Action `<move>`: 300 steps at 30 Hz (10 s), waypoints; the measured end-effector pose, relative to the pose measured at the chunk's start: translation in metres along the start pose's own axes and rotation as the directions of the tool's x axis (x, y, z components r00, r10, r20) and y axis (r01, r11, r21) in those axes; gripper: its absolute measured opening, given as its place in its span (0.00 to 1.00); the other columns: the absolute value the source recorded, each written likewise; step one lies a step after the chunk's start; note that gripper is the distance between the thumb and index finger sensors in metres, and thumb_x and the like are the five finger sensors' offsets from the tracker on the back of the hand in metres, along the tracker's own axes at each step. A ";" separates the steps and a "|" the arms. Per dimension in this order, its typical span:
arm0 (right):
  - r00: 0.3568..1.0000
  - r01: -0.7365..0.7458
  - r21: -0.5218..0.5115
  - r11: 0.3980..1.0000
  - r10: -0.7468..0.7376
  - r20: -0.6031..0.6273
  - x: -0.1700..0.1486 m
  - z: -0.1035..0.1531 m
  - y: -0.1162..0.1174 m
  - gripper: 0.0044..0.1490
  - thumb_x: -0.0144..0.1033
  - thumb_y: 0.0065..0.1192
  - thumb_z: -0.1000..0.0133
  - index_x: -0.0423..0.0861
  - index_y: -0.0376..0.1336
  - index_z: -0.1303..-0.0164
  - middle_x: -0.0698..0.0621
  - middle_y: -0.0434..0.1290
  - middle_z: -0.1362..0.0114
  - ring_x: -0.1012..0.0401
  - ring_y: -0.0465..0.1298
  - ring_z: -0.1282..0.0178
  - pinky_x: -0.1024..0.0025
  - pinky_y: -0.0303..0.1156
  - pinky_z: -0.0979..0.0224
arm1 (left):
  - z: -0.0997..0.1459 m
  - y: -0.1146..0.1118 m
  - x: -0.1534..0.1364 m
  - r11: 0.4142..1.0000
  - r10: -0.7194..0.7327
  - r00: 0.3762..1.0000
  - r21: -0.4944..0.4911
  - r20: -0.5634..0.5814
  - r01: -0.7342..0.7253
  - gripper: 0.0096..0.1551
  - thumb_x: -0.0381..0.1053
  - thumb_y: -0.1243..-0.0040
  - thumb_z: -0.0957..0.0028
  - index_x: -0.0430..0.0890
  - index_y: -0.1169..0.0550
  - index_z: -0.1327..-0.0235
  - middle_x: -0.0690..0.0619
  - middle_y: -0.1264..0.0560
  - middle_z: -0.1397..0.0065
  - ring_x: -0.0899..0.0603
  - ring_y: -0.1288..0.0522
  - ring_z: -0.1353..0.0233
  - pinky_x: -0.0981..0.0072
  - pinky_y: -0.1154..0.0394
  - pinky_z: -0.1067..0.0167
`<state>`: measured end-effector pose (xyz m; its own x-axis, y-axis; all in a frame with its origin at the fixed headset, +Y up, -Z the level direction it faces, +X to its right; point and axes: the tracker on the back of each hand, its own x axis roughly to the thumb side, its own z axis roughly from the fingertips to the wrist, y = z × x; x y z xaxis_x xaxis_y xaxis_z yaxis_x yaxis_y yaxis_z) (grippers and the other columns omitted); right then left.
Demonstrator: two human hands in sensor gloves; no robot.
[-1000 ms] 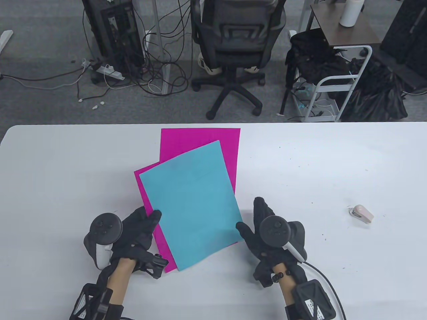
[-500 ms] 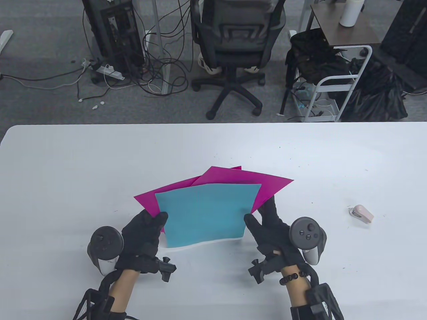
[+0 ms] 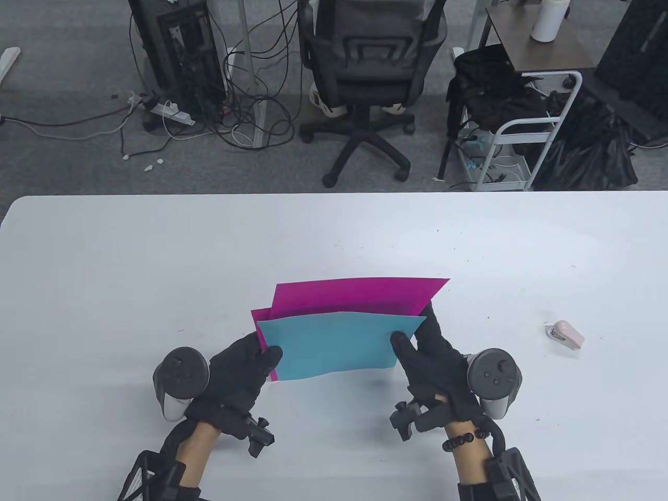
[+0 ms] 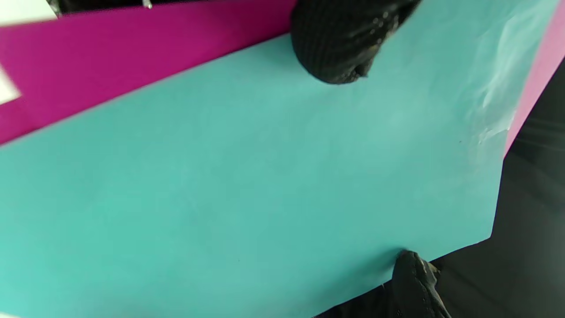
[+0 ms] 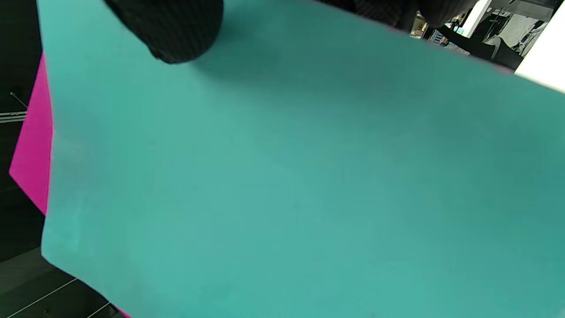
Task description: Push down lever to staple documents
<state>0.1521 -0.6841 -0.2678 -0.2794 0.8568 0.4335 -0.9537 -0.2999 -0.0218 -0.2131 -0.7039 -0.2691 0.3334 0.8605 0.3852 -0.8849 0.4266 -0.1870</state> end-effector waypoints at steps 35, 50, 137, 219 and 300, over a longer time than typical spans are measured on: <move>0.993 0.055 0.054 0.997 -0.049 -0.107 -0.019 0.001 0.012 0.43 0.43 0.59 0.39 0.33 0.51 0.21 0.30 0.64 0.24 0.32 0.69 0.27 0.29 0.63 0.29 | 0.001 -0.011 -0.005 0.987 0.156 0.988 -0.024 -0.021 -0.156 0.29 0.51 0.37 0.40 0.46 0.28 0.26 0.44 0.23 0.25 0.27 0.28 0.23 0.18 0.37 0.32; 0.990 0.050 0.121 0.991 -0.033 -0.139 -0.028 0.000 0.017 0.35 0.41 0.59 0.39 0.37 0.59 0.25 0.33 0.68 0.26 0.34 0.72 0.28 0.31 0.65 0.29 | -0.001 -0.013 -0.011 0.984 0.170 0.985 -0.054 -0.035 -0.172 0.23 0.49 0.39 0.39 0.49 0.23 0.32 0.47 0.21 0.27 0.31 0.26 0.24 0.22 0.35 0.31; 0.193 -0.808 0.405 0.428 0.841 -0.505 -0.150 -0.007 -0.199 0.41 0.38 0.59 0.40 0.34 0.51 0.21 0.30 0.61 0.22 0.31 0.67 0.26 0.33 0.63 0.26 | 0.026 0.078 -0.005 0.946 0.033 0.999 0.323 0.017 -0.036 0.21 0.47 0.41 0.42 0.48 0.20 0.36 0.48 0.16 0.33 0.38 0.16 0.34 0.34 0.21 0.38; 0.426 -0.843 0.419 0.336 0.893 0.143 -0.071 -0.060 0.069 0.37 0.36 0.63 0.45 0.40 0.60 0.25 0.40 0.72 0.28 0.42 0.77 0.30 0.44 0.72 0.27 | 0.024 0.072 -0.018 0.952 0.120 0.990 0.290 -0.076 -0.094 0.21 0.46 0.40 0.41 0.44 0.19 0.37 0.45 0.15 0.36 0.36 0.15 0.37 0.33 0.21 0.40; 0.488 -0.804 0.441 0.399 0.866 0.107 -0.079 -0.061 0.065 0.36 0.33 0.64 0.45 0.41 0.59 0.25 0.39 0.70 0.26 0.41 0.75 0.28 0.43 0.71 0.26 | -0.075 -0.004 -0.055 0.875 -0.409 0.605 -0.481 -0.683 0.049 0.21 0.42 0.40 0.38 0.38 0.19 0.35 0.40 0.14 0.40 0.34 0.15 0.43 0.34 0.21 0.46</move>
<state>0.1056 -0.7457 -0.3590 -0.9504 0.1136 0.2894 -0.1065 -0.9935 0.0400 -0.2039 -0.7323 -0.3575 0.7858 0.5365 -0.3077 -0.6019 0.5492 -0.5797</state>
